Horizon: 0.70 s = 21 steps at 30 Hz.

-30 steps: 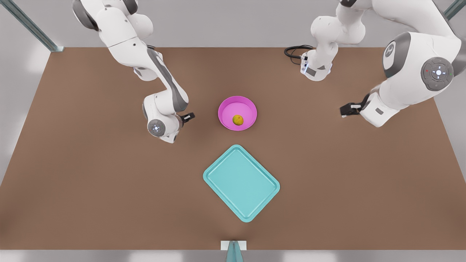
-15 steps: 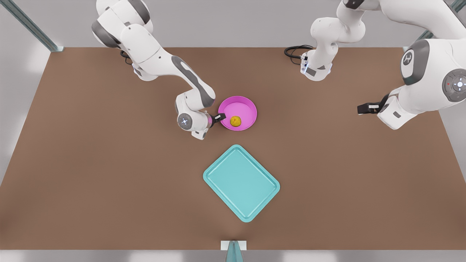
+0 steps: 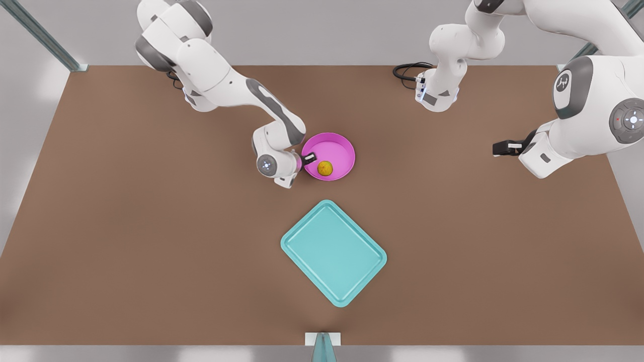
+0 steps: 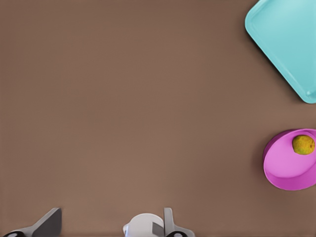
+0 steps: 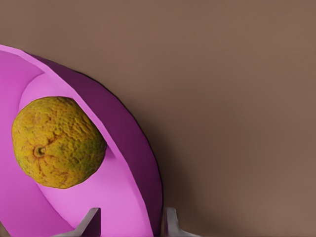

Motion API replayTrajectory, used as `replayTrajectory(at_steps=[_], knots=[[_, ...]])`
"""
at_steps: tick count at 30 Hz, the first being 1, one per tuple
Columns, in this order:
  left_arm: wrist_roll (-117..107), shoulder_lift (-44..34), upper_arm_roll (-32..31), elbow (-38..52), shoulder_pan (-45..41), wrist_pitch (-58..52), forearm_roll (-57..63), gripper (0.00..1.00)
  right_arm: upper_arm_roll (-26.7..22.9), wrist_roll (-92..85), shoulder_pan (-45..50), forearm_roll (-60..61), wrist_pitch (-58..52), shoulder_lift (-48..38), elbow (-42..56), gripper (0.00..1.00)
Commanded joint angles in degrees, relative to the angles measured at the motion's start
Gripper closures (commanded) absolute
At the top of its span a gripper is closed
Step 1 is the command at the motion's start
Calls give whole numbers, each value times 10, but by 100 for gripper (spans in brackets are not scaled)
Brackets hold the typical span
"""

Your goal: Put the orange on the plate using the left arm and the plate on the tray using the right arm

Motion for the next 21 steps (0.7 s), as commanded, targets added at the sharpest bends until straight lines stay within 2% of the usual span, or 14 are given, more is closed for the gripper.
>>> replayTrajectory(at_steps=[1, 4, 5, 6, 8, 11, 15, 21], knots=[[26, -1, 0, 0, 0, -1, 0, 0, 0, 10, -1, -3, -2, 3, 1, 40], [26, -1, 1, 0, 0, -1, 0, 0, 0, 10, -1, -3, -2, 8, 1, 40], [26, -1, 0, 0, 0, -1, 0, 0, 0, 10, -1, -3, -3, 8, 1, 45], [27, -1, 0, 0, 0, -1, 0, 0, 0, 10, -1, -3, -14, 7, 8, 62], [26, -1, 1, 0, 0, -1, 0, 0, 0, 11, -1, -3, -21, 4, 10, 64], [26, -1, 1, 0, 0, -1, 0, 0, 0, 12, -1, -3, -37, 1, 16, 72], [26, -1, 1, 0, 0, -1, 0, 0, 2, 15, -3, -3, -56, -5, 40, 78], [27, 2, 1, 1, -1, -1, 0, 0, -3, 21, -29, 1, -102, 5, 128, 79]])
